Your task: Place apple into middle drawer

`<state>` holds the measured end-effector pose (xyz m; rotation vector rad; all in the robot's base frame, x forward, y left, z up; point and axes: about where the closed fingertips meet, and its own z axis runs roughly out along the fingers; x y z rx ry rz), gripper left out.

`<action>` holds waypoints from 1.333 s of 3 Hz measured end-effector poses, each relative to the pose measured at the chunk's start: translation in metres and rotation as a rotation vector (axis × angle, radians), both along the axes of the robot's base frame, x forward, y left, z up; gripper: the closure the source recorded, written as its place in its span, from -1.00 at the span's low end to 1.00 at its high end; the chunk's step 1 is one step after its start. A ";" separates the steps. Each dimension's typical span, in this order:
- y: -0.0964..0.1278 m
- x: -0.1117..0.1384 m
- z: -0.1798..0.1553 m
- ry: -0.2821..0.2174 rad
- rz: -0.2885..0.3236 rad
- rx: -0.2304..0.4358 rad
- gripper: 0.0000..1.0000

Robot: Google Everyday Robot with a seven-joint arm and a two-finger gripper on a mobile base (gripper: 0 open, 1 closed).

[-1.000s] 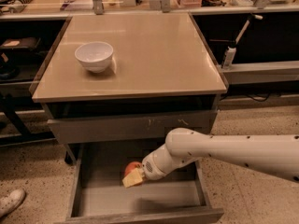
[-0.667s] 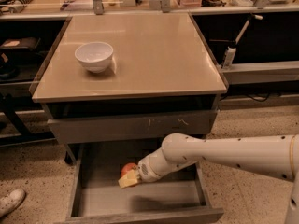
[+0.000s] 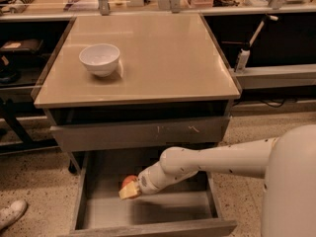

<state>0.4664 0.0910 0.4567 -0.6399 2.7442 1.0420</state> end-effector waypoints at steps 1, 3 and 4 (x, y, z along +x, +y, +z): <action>0.011 0.004 -0.021 0.040 0.020 -0.024 1.00; 0.021 -0.002 -0.045 0.066 -0.029 -0.037 1.00; 0.024 -0.006 -0.074 0.098 -0.114 -0.058 1.00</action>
Offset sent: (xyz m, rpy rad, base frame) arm 0.0041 0.0096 -0.0190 -0.0218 0.0359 0.0180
